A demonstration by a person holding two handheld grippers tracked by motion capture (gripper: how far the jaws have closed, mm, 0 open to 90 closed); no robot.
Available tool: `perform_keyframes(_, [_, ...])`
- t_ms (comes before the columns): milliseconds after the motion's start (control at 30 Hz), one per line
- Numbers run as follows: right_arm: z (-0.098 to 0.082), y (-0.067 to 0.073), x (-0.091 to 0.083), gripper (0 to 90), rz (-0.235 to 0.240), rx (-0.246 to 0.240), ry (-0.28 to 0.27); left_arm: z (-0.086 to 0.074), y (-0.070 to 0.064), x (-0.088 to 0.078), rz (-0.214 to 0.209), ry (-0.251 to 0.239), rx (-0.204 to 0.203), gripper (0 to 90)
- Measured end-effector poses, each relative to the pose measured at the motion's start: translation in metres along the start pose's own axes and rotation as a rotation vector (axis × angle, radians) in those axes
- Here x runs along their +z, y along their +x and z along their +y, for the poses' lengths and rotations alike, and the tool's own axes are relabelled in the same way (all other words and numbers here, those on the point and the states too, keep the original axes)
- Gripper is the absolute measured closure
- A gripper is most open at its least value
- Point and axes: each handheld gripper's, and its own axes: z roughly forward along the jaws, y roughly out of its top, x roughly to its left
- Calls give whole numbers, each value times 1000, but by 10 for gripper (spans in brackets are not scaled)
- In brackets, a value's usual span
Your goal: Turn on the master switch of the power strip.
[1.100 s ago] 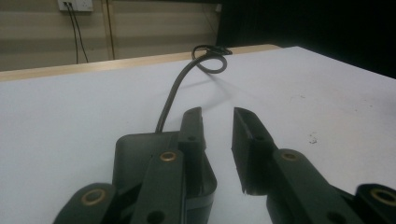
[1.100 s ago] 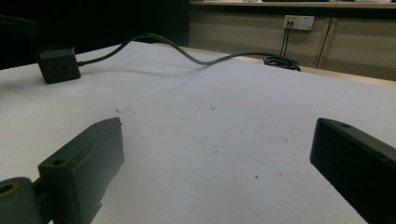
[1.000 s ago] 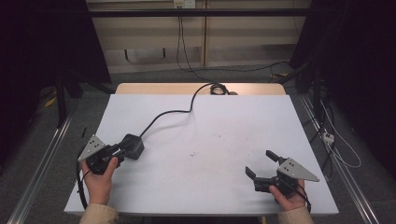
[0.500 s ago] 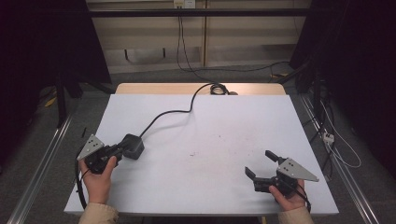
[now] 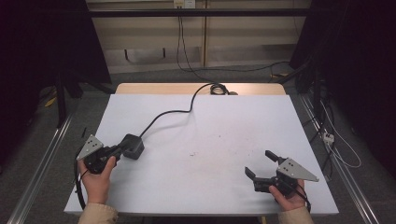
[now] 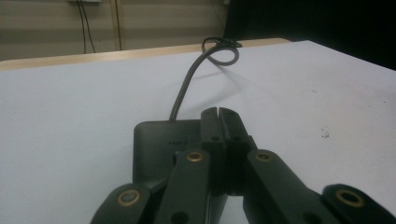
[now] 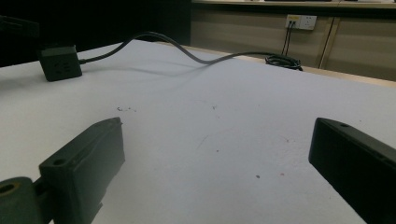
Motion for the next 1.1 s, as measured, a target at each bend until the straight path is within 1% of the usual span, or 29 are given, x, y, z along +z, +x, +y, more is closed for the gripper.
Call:
perform_keyframes(133, [0,0,0,31,0,1,0,0,0,-1,10,6,-8,900])
perform_keyframes(267, [0,0,0,31,0,0,-1,-1,2,-1,22,17,-6,900])
perform_keyframes(300, [0,0,0,31,0,0,-1,-1,1,-1,25,14,-15,900])
perform_keyframes(367, [0,0,0,31,0,0,-1,-1,2,-1,29,16,-11,900])
perform_keyframes(600, [0,0,0,31,-1,-1,-2,-3,6,1,48,16,-21,900])
perform_keyframes(733, [0,0,0,31,-1,0,0,-3,8,2,49,20,-25,900])
perform_keyframes(833, [0,0,0,31,0,0,-1,-3,7,3,50,22,-19,900])
perform_keyframes(900, [0,0,0,31,-1,-1,0,-3,7,3,51,21,-25,900])
perform_keyframes(1100, [0,0,0,31,0,-1,1,-3,7,5,53,26,-15,900])
